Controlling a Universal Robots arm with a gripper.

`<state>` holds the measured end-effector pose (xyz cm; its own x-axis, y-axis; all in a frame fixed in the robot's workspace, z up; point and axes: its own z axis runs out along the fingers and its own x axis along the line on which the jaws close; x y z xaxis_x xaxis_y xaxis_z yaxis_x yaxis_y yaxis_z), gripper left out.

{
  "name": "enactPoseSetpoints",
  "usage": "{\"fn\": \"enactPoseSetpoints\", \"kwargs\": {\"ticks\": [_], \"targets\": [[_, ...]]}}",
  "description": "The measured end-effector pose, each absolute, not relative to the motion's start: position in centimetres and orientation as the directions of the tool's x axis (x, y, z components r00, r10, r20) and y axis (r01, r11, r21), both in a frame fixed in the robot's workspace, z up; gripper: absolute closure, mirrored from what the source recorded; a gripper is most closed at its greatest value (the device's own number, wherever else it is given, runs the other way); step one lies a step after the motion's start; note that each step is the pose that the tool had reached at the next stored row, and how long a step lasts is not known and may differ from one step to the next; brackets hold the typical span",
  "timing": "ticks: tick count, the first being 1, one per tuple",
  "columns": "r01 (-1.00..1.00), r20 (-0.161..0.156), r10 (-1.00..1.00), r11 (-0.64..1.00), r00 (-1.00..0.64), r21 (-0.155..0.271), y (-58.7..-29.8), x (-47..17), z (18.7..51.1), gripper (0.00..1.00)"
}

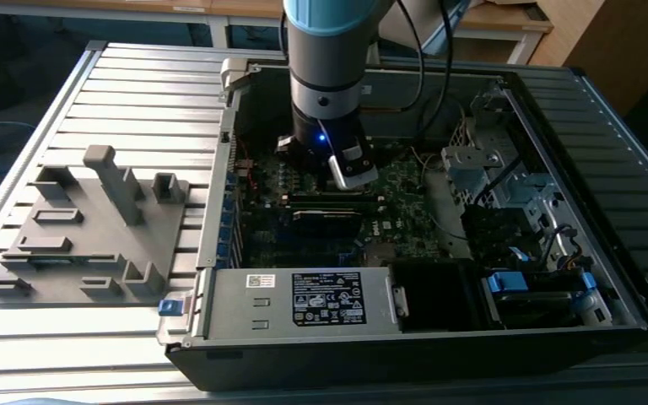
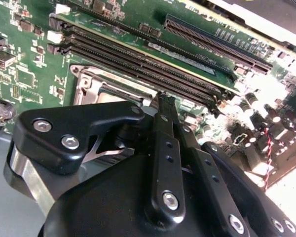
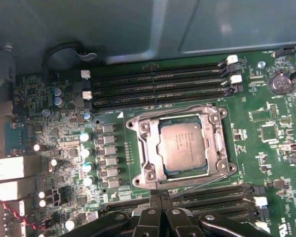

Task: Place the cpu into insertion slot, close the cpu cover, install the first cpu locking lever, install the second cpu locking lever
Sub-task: 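Install the second cpu locking lever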

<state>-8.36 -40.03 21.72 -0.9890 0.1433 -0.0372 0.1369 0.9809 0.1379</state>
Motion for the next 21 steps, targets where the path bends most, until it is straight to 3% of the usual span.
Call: {"fn": "enactPoseSetpoints", "kwargs": {"ticks": [6,21], "targets": [[0.137,-0.036,0.144,0.980,-0.989,0.147,-40.4,-8.4,21.2,0.90],[0.137,-0.025,0.146,0.966,-0.989,0.217,-41.4,-8.8,20.3,0.90]]}}
